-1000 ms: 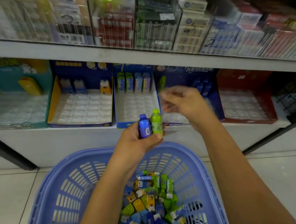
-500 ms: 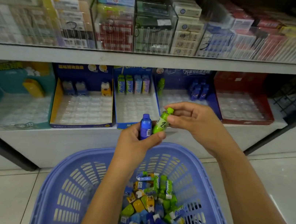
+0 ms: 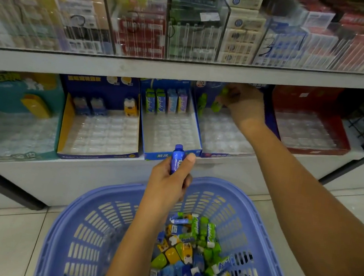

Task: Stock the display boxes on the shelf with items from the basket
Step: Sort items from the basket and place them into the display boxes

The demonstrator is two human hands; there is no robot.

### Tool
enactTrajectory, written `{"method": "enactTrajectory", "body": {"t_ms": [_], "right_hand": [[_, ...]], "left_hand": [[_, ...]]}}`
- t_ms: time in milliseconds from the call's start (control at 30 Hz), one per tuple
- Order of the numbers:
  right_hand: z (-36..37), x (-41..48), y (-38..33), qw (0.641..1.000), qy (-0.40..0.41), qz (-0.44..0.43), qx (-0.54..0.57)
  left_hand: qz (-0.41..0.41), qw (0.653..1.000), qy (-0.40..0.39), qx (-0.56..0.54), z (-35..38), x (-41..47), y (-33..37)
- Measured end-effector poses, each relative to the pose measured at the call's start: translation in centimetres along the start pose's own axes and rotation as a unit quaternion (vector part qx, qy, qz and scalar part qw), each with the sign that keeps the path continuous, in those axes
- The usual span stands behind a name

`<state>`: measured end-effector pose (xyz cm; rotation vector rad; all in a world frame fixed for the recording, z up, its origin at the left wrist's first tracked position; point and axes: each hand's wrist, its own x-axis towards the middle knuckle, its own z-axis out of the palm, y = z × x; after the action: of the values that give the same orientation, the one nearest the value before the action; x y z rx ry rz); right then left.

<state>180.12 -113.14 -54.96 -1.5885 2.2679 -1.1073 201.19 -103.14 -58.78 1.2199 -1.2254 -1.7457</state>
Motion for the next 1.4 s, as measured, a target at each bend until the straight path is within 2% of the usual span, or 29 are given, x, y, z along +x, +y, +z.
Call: {"method": "enactTrajectory", "body": {"t_ms": [67, 200, 367, 533, 600, 700, 767, 867, 967, 1033, 1267, 1400], "right_hand": [[1.4, 1.9, 0.6, 0.998, -0.015, -0.005, -0.053], [2.6, 3.7, 1.5, 0.992, -0.067, 0.002, -0.111], [3.1, 3.6, 1.9, 0.986, -0.108, -0.03, -0.127], [3.1, 3.0, 2.3, 0.994, -0.095, 0.018, -0.045], [2.9, 3.1, 2.1, 0.994, -0.097, 0.049, -0.016], [2.3, 2.4, 1.7, 0.989, -0.118, 0.059, -0.063], [1.8, 0.9, 1.1, 0.991, -0.101, 0.054, -0.068], [0.0, -2.9, -0.7, 0.989, -0.103, 0.088, 0.066], [-2.6, -7.4, -2.7, 0.945, -0.202, 0.069, 0.249], [-4.1, -9.8, -3.7, 0.931, -0.233, 0.06, 0.274], [-4.9, -13.3, -4.6, 0.926, -0.189, 0.122, 0.302], [-4.9, -13.9, -4.5, 0.938, -0.163, 0.113, 0.284]], "left_hand": [[-0.01, 1.0, -0.005, -0.006, -0.3, 0.4, 0.2], [-0.065, 0.987, -0.053, -0.14, -0.9, 1.4, 0.8], [-0.046, 0.975, -0.088, -0.199, -1.5, 1.8, 0.3], [-0.062, 0.958, -0.109, -0.257, -1.4, 1.9, 0.5], [-0.043, 0.96, -0.109, -0.256, -1.2, 1.6, 0.7], [-0.005, 0.968, -0.1, -0.231, -1.3, 0.9, 0.9], [0.015, 0.977, -0.094, -0.191, -1.5, 0.6, 0.7], [0.047, 0.99, -0.072, -0.112, -1.4, 0.2, 0.5], [0.09, 0.996, -0.017, -0.004, -0.9, -0.1, 0.5], [0.123, 0.991, 0.026, 0.049, -0.5, -0.3, 0.5], [0.231, 0.957, 0.131, 0.114, 1.5, -1.6, 0.2], [0.274, 0.937, 0.131, 0.171, 2.1, -1.6, -0.1]]}}
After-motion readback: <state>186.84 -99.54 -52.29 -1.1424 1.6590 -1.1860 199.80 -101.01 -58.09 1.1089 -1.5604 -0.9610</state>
